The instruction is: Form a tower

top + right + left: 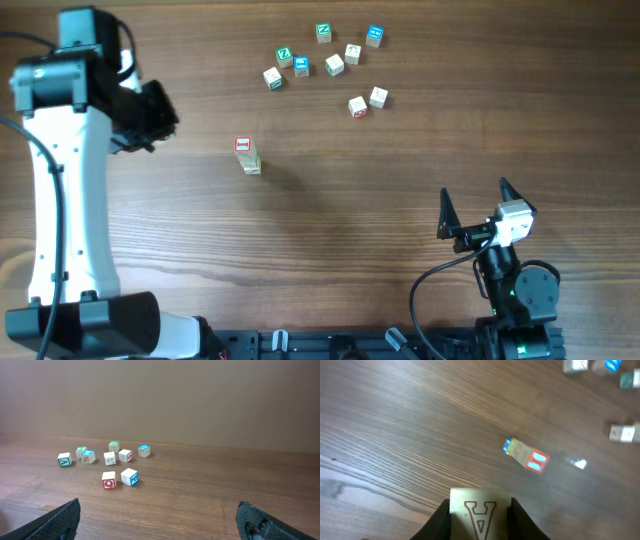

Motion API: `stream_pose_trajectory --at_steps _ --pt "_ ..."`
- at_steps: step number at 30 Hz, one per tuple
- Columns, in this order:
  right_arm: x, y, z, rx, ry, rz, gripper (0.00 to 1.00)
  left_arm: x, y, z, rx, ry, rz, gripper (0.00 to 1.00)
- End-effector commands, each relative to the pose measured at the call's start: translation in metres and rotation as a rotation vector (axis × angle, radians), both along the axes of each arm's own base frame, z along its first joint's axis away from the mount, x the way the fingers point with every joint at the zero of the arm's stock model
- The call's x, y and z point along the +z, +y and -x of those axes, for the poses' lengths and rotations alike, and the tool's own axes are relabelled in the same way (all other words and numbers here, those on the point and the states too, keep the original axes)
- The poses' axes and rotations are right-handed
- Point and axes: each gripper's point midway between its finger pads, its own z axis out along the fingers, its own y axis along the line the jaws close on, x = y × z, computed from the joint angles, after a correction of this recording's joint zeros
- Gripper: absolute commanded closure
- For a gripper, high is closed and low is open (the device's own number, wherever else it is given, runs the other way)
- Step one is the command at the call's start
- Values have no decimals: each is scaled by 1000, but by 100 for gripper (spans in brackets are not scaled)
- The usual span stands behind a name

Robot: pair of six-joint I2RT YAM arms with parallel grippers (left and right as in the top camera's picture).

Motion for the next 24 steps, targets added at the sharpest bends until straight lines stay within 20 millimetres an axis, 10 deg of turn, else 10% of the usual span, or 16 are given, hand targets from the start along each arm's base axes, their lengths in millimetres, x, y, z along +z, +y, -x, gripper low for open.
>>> stream_pose_trajectory --at_steps 1,5,13,24 --pt "2 2 1 12 -11 13 0 -2 -17 3 -84 19 0 83" --pt "2 2 1 12 -11 13 1 -3 -28 0 -121 13 -14 84" --pt "2 2 1 12 -12 13 0 -12 31 -19 128 -42 -233 87" --pt "2 2 1 12 -11 13 0 -146 63 -68 195 -275 -324 87"
